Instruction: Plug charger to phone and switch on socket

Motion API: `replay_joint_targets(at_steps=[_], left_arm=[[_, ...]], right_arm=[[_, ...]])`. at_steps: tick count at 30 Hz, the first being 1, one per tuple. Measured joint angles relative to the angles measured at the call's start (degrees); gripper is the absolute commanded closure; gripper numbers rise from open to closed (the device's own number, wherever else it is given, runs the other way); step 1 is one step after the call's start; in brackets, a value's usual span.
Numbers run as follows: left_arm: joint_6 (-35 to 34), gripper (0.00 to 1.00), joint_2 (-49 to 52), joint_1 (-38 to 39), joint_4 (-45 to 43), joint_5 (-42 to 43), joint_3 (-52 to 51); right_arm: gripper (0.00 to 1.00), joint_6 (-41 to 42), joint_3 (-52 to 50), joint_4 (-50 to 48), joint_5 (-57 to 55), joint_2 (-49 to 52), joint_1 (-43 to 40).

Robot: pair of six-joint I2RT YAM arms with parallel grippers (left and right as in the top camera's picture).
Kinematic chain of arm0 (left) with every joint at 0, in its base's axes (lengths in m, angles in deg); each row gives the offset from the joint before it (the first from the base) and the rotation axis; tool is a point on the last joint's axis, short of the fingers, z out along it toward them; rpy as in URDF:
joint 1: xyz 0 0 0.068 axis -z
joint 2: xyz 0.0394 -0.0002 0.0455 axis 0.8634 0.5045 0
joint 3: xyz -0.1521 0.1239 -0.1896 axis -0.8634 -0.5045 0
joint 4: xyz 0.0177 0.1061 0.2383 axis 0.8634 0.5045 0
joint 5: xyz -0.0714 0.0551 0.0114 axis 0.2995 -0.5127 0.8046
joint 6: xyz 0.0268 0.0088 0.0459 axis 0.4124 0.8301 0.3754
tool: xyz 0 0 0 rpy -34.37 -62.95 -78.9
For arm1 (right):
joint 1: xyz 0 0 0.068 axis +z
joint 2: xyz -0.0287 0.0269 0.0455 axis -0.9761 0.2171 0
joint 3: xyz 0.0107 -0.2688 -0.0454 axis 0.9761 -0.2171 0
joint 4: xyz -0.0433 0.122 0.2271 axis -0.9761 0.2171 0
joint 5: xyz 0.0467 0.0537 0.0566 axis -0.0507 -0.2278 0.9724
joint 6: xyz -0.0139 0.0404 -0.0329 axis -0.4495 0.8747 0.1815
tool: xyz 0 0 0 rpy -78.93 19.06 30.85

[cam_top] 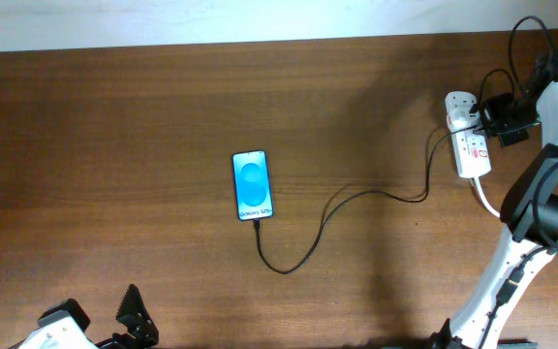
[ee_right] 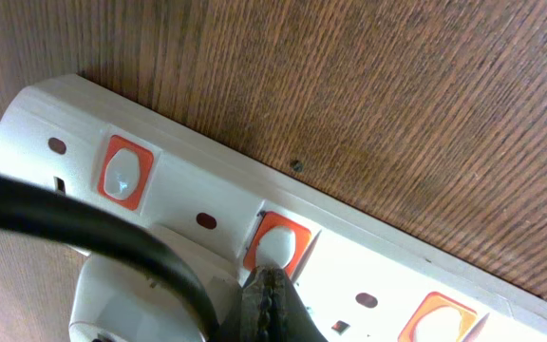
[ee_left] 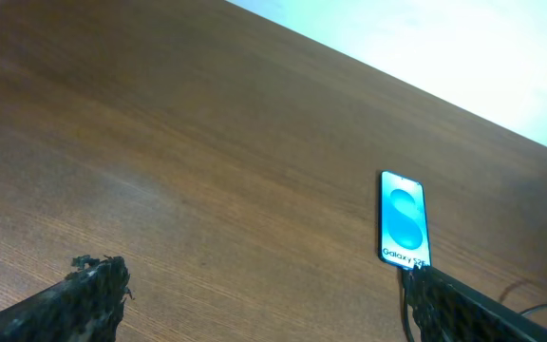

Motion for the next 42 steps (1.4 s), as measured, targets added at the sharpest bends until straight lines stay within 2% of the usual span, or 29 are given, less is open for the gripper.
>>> replay_joint_targets(at_steps=[6, 16, 20, 25, 29, 32, 35, 39, 42], left_arm=[[0.00, 0.01, 0.00, 0.00, 0.00, 0.00, 0.00], [0.00, 0.01, 0.00, 0.00, 0.00, -0.17, 0.00], [0.00, 0.01, 0.00, 0.00, -0.02, -0.17, 0.00], [0.00, 0.01, -0.02, -0.48, -0.02, -0.15, 0.00], [0.00, 0.01, -3.37, -4.04, 0.04, -0.20, 0.02], [0.00, 0.01, -4.46, -6.10, 0.26, -0.20, 0.17], [0.00, 0.01, -4.46, -7.17, 0.42, -0.20, 0.17], [0.00, 0.01, -4.46, -7.17, 0.42, -0.20, 0.17], [0.00, 0.01, -4.48, -7.17, -0.42, -0.17, 0.17]], right_arm=[[0.96, -0.44, 0.33, 0.24, 0.13, 0.39, 0.00], [0.96, -6.80, 1.77, 5.51, 2.71, 1.38, 0.22], [0.96, -7.72, 1.60, 9.94, -3.34, 0.28, -1.60], [0.96, -7.76, 0.72, 12.11, -8.87, -4.42, -7.98], [0.96, -7.72, 0.35, 10.16, -3.26, -18.01, -8.68], [0.96, -7.74, 0.09, 2.25, 6.86, -31.54, -7.98], [0.94, -7.69, 0.26, -9.75, 14.47, -44.24, -4.92], [0.85, -7.91, 0.52, -17.88, 17.79, -53.88, 2.08], [0.81, -9.31, 0.55, -15.41, 18.36, -57.79, 3.76]])
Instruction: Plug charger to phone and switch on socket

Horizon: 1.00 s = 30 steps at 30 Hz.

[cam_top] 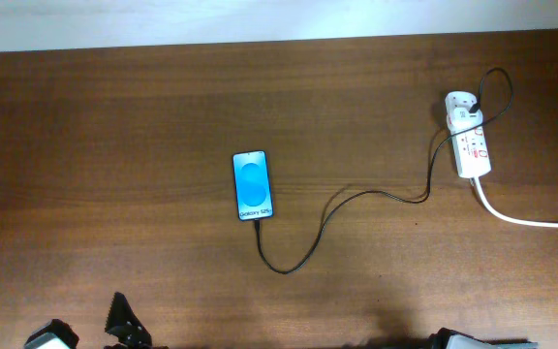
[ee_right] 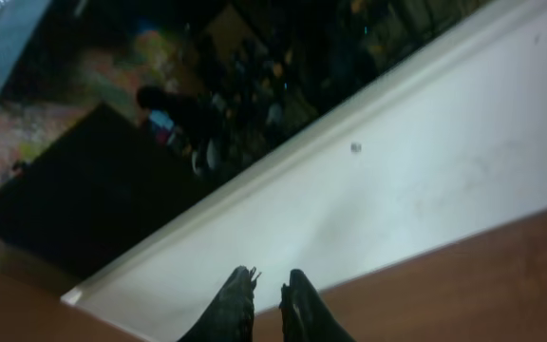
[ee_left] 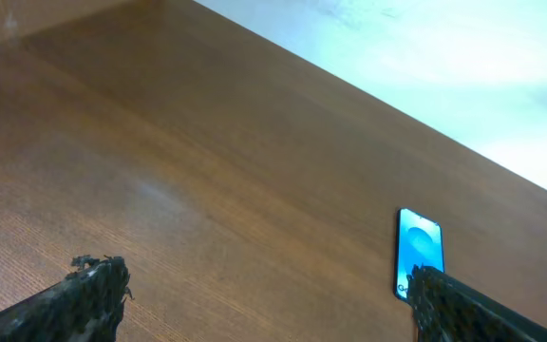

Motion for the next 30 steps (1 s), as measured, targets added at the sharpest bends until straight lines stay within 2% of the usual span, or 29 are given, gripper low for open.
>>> replay_joint_targets(at_steps=[3, 6, 10, 13, 16, 18, 21, 23, 26, 30], left_arm=[[-0.02, 0.01, -0.09, 0.00, -8.98, 0.02, -0.50], [-0.07, 0.01, -0.31, 0.00, -18.08, 0.02, -6.03], [0.07, 0.01, -0.07, 0.00, -32.61, 2.95, -20.76], [4.20, 0.01, -0.09, 0.00, -51.10, 9.31, -33.55], [6.86, 0.01, -0.09, 0.00, -64.46, 12.85, -43.32], [7.67, 0.01, -0.09, 0.00, -68.54, 13.68, -47.10], [9.77, 0.01, -0.07, 0.00, -67.30, 14.16, -49.03], [10.64, 0.01, -0.07, 0.00, -66.97, 14.27, -49.03], [11.10, 0.01, -0.07, 0.00, -66.97, 14.27, -49.03], [11.30, 0.01, -0.07, 0.00, -66.95, 14.27, -49.03]], right_arm=[[0.80, -1.33, 0.02, 4.74, 0.09, -0.42, 0.72], [0.77, -1.51, 0.02, 6.08, 0.09, -0.55, 0.83], [0.71, -1.99, -0.02, 6.99, 0.09, -0.98, 3.61], [0.69, -3.96, -0.02, 7.39, 0.09, -1.44, 7.52], [0.68, -4.68, -0.02, 7.39, 0.09, -1.51, 8.98], [0.65, -5.16, -0.02, 7.41, 0.09, -1.62, 9.03], [0.61, -7.87, -0.02, 7.48, 0.07, -2.80, 9.03], [0.55, -10.93, -0.02, 8.98, -0.68, -5.51, 9.03], [0.52, -13.00, -0.42, 10.75, -8.28, -10.40, 9.18], [0.51, -13.62, -6.10, 9.77, -13.94, -16.65, 9.18]])
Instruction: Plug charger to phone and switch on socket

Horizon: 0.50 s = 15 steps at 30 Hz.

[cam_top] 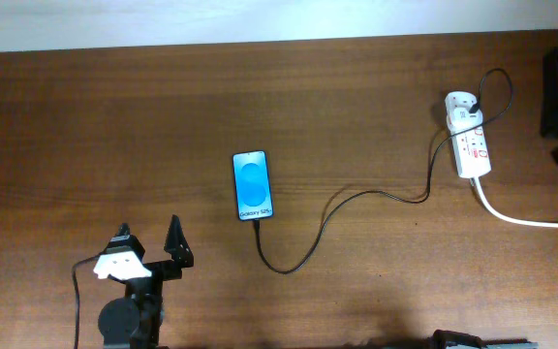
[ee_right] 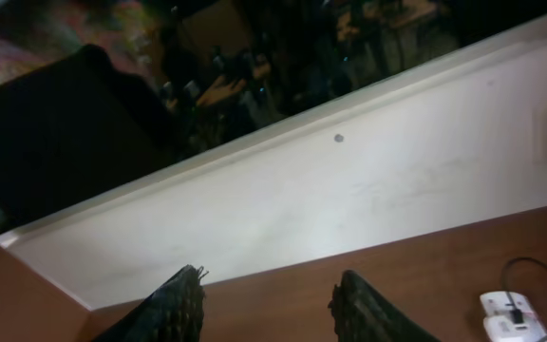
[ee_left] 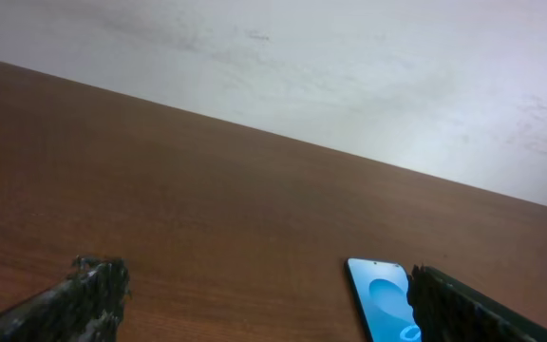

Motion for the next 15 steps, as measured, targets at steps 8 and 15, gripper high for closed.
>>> replay_joint_targets(at_steps=[8, 15], left_arm=[[0.00, 0.01, 0.00, -0.11, -0.02, 0.00, 0.00], [0.00, 0.01, -0.02, -0.11, -0.02, 0.00, 0.00]], right_arm=[[0.41, -0.17, -17.22, -12.85, -0.59, -9.49, 4.37], [0.34, -1.11, -17.42, -14.36, -0.59, -14.62, 7.19]])
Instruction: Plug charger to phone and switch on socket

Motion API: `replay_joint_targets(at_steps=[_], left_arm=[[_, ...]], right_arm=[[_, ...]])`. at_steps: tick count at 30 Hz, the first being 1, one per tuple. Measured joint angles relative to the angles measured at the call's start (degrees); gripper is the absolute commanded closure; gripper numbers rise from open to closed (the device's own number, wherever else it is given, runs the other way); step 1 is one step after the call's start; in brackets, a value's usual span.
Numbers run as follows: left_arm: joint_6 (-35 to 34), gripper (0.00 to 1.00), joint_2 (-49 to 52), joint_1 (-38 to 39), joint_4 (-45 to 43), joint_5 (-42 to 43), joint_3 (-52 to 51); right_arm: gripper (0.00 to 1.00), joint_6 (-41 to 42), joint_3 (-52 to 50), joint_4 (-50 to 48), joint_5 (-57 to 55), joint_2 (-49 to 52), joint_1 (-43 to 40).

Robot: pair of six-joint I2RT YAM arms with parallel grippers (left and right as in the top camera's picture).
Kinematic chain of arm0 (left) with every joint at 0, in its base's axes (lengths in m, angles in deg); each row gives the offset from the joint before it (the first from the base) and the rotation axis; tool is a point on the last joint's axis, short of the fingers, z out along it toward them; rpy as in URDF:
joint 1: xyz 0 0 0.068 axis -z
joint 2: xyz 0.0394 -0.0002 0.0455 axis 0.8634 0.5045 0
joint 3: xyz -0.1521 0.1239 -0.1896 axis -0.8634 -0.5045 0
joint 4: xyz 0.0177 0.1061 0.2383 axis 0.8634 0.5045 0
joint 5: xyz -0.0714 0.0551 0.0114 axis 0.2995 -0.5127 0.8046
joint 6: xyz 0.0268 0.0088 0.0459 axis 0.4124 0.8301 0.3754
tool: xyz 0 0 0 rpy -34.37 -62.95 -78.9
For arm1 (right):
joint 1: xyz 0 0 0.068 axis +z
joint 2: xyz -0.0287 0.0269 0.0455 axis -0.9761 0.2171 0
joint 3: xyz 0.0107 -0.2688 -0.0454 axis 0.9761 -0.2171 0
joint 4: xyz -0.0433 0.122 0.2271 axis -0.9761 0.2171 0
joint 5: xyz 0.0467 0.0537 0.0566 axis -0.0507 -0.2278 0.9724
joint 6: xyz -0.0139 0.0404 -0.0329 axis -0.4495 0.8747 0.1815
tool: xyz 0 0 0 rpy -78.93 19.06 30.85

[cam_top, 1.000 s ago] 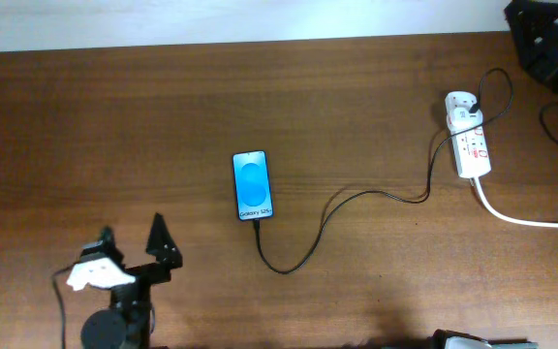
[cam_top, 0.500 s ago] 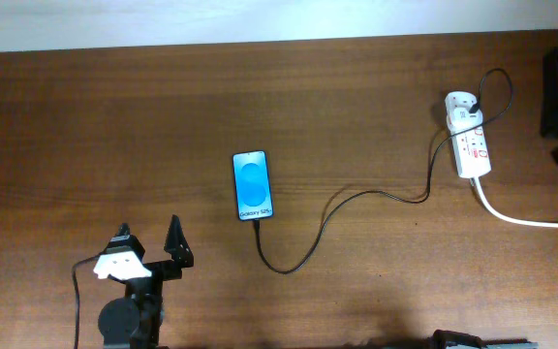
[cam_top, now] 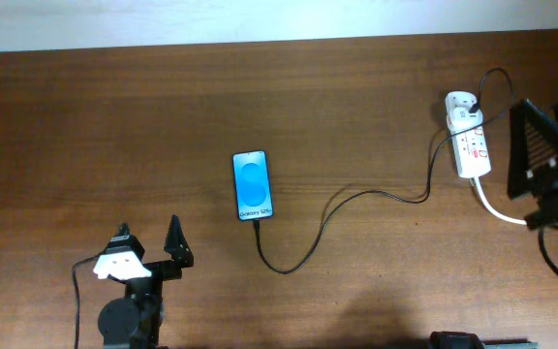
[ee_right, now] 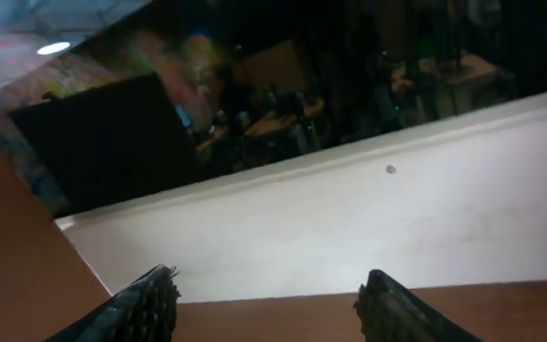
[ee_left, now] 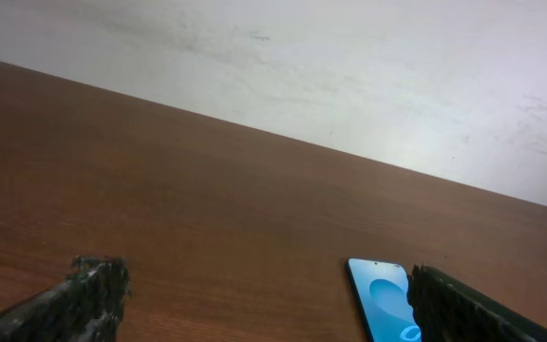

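The phone [cam_top: 252, 185] lies face up mid-table, screen lit blue, also in the left wrist view [ee_left: 383, 299]. A black cable [cam_top: 356, 197] runs from its near end to the charger [cam_top: 460, 104] plugged into the white power strip [cam_top: 472, 147] at the far right. My left gripper [cam_top: 150, 233] is open, a hand's width short of the phone and to its left [ee_left: 264, 309]. Just right of the strip and apart from it, my right gripper [cam_top: 548, 145] is open, facing the wall [ee_right: 269, 309].
The strip's white lead [cam_top: 521, 218] runs off the right edge under my right arm. A pale wall [ee_right: 349, 228] rises behind the table's far edge. Bare brown tabletop [cam_top: 114, 116] surrounds the phone.
My right gripper has come in from the far right edge toward the power strip, and its fingers stand wider apart. The left gripper, phone and cable are unchanged.
My right gripper was shut with its tip on a red switch of the strip beside the charger, the left low at the front edge. Then the right arm was out of the overhead view. Later the left stood near the phone, and the right was open at the edge.
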Motion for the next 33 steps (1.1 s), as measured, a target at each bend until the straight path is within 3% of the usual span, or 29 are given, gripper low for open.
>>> replay_joint_targets(at_steps=[6, 12, 19, 33], left_arm=[[0.00, 0.01, 0.00, 0.00, 0.02, 0.00, 0.00], [0.44, 0.01, 0.00, 0.00, 0.00, -0.15, 0.00], [16.74, 0.01, 0.00, 0.00, 0.00, -0.26, 0.00], [19.47, 0.01, 0.00, 0.00, 0.02, -0.22, 0.00]], right_arm=[[0.21, -1.92, -0.09, -1.68, -0.02, -6.84, 0.26], [0.19, -7.28, -0.09, -2.27, -0.02, -14.47, 0.81], [0.17, -8.13, -0.09, -2.25, -0.04, -15.28, 0.81], [0.14, -8.33, -0.17, -2.08, 2.58, -16.94, 0.85]])
